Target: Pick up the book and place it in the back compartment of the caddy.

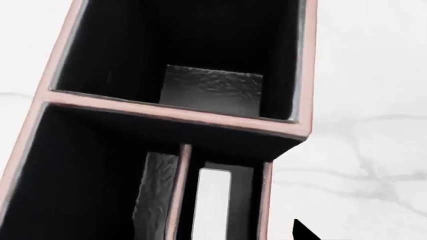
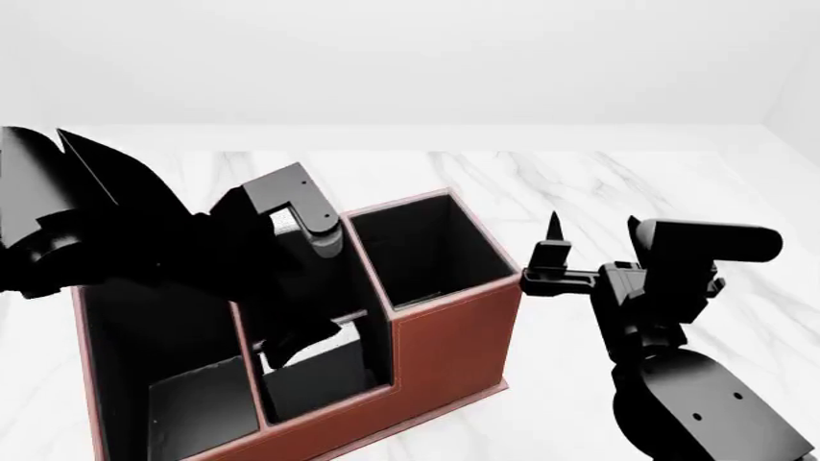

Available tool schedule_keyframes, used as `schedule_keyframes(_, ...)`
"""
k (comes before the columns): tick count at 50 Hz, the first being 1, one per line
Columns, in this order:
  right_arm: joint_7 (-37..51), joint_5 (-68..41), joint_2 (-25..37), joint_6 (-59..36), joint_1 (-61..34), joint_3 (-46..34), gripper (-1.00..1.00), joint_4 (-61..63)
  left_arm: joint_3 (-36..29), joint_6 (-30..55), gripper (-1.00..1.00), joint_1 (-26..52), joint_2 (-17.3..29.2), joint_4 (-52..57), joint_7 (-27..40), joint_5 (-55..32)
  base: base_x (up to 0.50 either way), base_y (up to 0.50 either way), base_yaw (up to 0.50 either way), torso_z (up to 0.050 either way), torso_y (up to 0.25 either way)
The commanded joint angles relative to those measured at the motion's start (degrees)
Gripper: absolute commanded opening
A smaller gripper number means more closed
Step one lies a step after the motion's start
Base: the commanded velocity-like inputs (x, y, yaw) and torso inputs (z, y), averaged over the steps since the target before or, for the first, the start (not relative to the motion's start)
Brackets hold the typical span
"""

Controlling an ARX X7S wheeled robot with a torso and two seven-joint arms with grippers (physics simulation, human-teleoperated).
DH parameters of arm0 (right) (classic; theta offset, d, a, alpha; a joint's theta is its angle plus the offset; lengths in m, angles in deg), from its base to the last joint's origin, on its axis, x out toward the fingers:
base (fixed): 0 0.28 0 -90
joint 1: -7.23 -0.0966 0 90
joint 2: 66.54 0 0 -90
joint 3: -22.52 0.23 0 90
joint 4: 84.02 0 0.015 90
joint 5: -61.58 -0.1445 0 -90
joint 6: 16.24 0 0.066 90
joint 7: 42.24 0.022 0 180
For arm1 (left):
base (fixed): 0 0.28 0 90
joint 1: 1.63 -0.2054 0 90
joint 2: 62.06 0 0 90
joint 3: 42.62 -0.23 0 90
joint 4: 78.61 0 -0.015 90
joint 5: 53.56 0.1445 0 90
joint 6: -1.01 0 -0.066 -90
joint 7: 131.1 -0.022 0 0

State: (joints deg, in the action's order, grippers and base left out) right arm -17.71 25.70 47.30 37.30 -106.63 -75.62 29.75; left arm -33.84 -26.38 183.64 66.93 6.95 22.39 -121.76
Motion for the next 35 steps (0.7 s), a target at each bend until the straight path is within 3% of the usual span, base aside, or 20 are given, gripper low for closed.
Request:
schedule_keyframes(1, 0.3, -0.5, 0.2, -0.5, -0.3, -0.1, 1.0, 0.9, 3.5, 6.6, 1.0, 4.6, 2.3, 6.4, 6.4, -6.6, 0.0, 0.0, 0.0, 0.0, 0.0)
schedule_keyframes(8, 0.5, -0.5, 0.4, -0.7, -0.6, -0.2, 1.0, 1.2, 3.8, 6.2, 1.0, 4.2, 2.7, 6.8, 7.1, -6.8, 0.0, 0.0, 0.0, 0.0, 0.0)
schedule_keyframes(13, 0.8, -0.6, 0.5, -1.1, -1.3, -0.3, 1.0, 1.5, 5.8, 6.3, 1.0, 3.8, 4.1, 6.9, 12.1, -9.1, 0.0, 0.0, 0.0, 0.0, 0.0)
schedule_keyframes(14, 0.9, -0.6, 0.6, -1.5, -2.1, -0.3, 1.0, 1.5, 8.4, 6.5, 1.0, 3.0, 5.7, 6.6, 18.6, -14.1, 0.0, 0.0, 0.0, 0.0, 0.0)
schedule_keyframes(15, 1.0, -0.6, 0.6, -1.5, -2.1, -0.3, 1.0, 1.5, 8.5, 6.6, 1.0, 2.9, 5.7, 6.8, 19.0, -14.4, 0.0, 0.0, 0.0, 0.0, 0.0)
schedule_keyframes(17, 1.1, -1.0, 0.8, -2.1, -3.3, 0.0, 1.0, 1.8, 11.8, 4.5, 1.0, 1.4, 7.8, 7.3, 26.6, -19.9, 0.0, 0.0, 0.0, 0.0, 0.0)
schedule_keyframes(22, 1.4, -1.0, 0.8, -2.6, -5.5, -0.2, 1.0, 2.1, 14.8, -0.4, 1.0, -2.3, 11.5, 9.5, 34.4, -24.6, 0.0, 0.0, 0.0, 0.0, 0.0)
schedule_keyframes(35, 1.7, -2.1, 0.7, -4.7, -11.2, -0.6, 1.0, 3.4, 18.8, -10.6, 1.0, -9.0, 18.7, 18.1, 38.2, -26.8, 0.0, 0.0, 0.0, 0.0, 0.0)
